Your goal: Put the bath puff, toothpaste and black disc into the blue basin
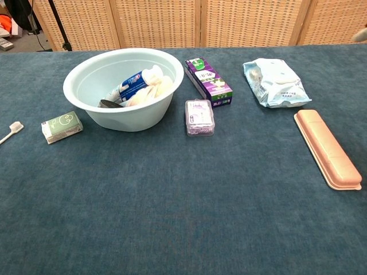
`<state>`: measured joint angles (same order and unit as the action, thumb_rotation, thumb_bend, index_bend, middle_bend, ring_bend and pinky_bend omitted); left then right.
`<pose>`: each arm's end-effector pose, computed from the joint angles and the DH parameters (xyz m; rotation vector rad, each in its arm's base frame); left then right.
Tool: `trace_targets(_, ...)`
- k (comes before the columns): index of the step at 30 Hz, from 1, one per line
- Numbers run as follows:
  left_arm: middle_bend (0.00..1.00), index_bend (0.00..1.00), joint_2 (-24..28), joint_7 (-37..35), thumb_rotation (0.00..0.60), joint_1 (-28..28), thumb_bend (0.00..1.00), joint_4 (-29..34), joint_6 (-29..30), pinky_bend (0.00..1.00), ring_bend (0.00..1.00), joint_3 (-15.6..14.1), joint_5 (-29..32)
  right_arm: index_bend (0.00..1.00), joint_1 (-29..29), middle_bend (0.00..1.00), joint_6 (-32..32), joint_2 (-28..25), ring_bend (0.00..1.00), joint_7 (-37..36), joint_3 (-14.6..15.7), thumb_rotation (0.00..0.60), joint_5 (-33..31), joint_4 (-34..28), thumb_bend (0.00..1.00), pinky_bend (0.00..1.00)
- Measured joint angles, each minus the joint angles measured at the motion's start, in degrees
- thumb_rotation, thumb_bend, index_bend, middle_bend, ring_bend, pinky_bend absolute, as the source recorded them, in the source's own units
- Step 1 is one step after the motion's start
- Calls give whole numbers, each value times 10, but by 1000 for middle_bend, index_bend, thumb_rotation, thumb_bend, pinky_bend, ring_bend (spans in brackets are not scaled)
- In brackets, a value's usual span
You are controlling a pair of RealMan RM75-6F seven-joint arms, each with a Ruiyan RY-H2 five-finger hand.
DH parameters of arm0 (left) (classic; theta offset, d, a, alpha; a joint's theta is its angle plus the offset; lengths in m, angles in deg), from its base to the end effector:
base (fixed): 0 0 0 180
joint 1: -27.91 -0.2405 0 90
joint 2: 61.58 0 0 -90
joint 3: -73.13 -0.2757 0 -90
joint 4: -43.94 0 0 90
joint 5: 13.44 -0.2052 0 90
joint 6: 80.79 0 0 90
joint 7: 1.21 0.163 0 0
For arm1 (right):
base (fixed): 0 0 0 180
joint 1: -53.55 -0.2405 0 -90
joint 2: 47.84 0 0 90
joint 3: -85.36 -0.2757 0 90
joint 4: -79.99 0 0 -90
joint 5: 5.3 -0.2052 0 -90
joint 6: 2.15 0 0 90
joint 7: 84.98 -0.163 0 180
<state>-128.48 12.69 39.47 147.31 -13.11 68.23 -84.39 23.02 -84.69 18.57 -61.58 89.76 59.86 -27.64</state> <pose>-0.3207 0.1869 0.0834 -1.5685 -1.2695 -0.5741 -0.2346 -0.2871 0.1231 1.5768 -0.8426 0.7986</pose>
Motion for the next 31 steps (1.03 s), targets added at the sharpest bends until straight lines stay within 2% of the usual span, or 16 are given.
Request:
trace_targets(4,0,0,-6,8,600,-5,274,-4,17,0,0,2,-12,103,57,0,-49,-16,0,-26,30,600,53,8,131,0)
trace_targets(8,0,0,-15,14,600,-11,274,-20,43,0,0,6,-32,103,102,0,-90,-20,0,-42,46,600,91,23,131,0)
trace_targets(15,0,0,-23,14,600,-15,272,-49,77,0,0,17,-69,102,151,0,-106,-20,0,-58,61,600,118,46,131,0)
trace_targets(23,0,0,-32,22,600,-17,272,-77,123,0,0,27,-125,103,165,0,-81,-27,0,-70,53,600,132,54,131,0)
trace_targets(31,0,0,-25,29,600,-27,272,-66,136,0,0,29,-130,102,179,0,-63,-32,0,-73,36,600,138,45,131,0)
